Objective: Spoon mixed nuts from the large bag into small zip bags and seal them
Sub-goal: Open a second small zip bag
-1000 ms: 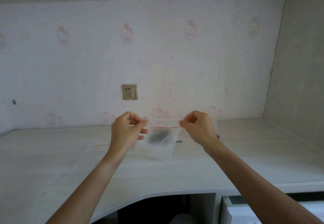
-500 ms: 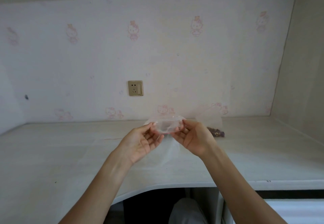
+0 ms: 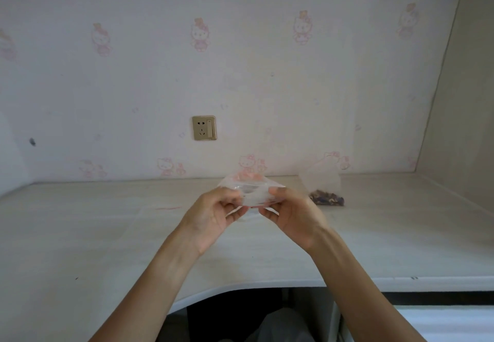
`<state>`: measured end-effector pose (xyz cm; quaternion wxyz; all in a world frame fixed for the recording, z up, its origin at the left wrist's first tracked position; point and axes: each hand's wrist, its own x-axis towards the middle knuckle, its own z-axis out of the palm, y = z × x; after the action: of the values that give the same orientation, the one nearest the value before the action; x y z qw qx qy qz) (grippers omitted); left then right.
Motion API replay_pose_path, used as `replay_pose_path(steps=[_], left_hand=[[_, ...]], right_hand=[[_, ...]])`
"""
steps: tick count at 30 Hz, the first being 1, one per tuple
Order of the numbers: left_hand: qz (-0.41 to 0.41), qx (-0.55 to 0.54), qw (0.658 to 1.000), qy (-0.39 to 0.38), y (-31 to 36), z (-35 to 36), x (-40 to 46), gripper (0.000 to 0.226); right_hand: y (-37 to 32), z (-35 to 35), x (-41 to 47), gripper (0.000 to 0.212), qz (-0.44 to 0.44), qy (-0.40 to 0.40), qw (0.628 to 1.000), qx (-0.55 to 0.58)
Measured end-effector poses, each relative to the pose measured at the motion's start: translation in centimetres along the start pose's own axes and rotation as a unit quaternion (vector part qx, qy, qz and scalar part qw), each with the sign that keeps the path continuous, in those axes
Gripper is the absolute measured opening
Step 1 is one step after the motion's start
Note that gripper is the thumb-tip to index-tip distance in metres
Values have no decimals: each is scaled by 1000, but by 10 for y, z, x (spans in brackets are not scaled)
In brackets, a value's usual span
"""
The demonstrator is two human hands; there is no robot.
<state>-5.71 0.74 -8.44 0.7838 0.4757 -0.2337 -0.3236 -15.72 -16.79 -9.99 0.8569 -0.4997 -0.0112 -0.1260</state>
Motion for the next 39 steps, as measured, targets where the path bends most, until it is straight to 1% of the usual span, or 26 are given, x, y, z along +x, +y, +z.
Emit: replay_pose_path(steps=[1, 2, 3, 5, 7, 10, 13, 16, 19, 20, 21, 22, 24, 25, 27, 30, 32, 34, 37, 39], left_hand=[[31, 55, 998, 16, -2, 0, 2, 22], [59, 95, 993, 46, -5, 0, 4, 25], [82, 131, 984, 89, -8, -1, 7, 29], [123, 210, 953, 182, -14, -2, 14, 42], [173, 255, 922, 234, -18, -3, 20, 42], [234, 306, 888, 252, -23, -5, 24, 38], [245, 326, 870, 277, -28, -22, 30, 35], [282, 363, 836, 301, -28, -38, 34, 35], [343, 412, 791, 295, -24, -54, 36, 32], [354, 437, 774, 292, -23, -61, 38, 28], [352, 455, 765, 289, -23, -68, 38, 25], [339, 459, 770, 286, -22, -74, 39, 23], [304, 433, 800, 284, -23, -80, 40, 21], [287, 411, 818, 282, -24, -80, 41, 20], [244, 347, 862, 276, -27, -76, 43, 18], [153, 191, 935, 257, -27, -71, 41, 11], [80, 90, 965, 234, -23, -69, 36, 13], [17, 20, 979, 200, -20, -69, 31, 14], [-36, -34, 991, 124, -16, -70, 26, 15], [-65, -80, 990, 100, -16, -71, 25, 10]], right_hand=[[0, -1, 2, 44, -10, 16, 999, -33], [2, -1, 3, 32, -21, 37, 997, -62], [4, 0, 6, 25, -31, 55, 994, -85], [8, 6, 9, 27, -43, 82, 989, -117], [15, 14, 18, 27, -54, 120, 979, -156], [22, 22, 27, 20, -47, 183, 968, -166], [31, 24, 42, 14, -43, 223, 953, -202], [39, 23, 52, 6, -59, 262, 936, -227], [39, 18, 59, 16, -39, 289, 918, -270], [38, 18, 60, 18, -33, 287, 911, -293], [37, 17, 60, 19, -38, 289, 901, -321], [36, 16, 59, 21, -52, 299, 884, -356], [34, 14, 57, 26, -83, 328, 846, -411], [33, 13, 56, 26, -84, 337, 843, -411], [33, 14, 53, 24, -68, 345, 868, -350], [33, 15, 49, 17, -49, 356, 897, -259], [34, 15, 46, 10, -33, 342, 919, -194], [34, 14, 42, 8, -17, 318, 939, -132], [32, 14, 36, 3, -4, 264, 964, -11], [31, 12, 32, 10, 18, 223, 972, 74]])
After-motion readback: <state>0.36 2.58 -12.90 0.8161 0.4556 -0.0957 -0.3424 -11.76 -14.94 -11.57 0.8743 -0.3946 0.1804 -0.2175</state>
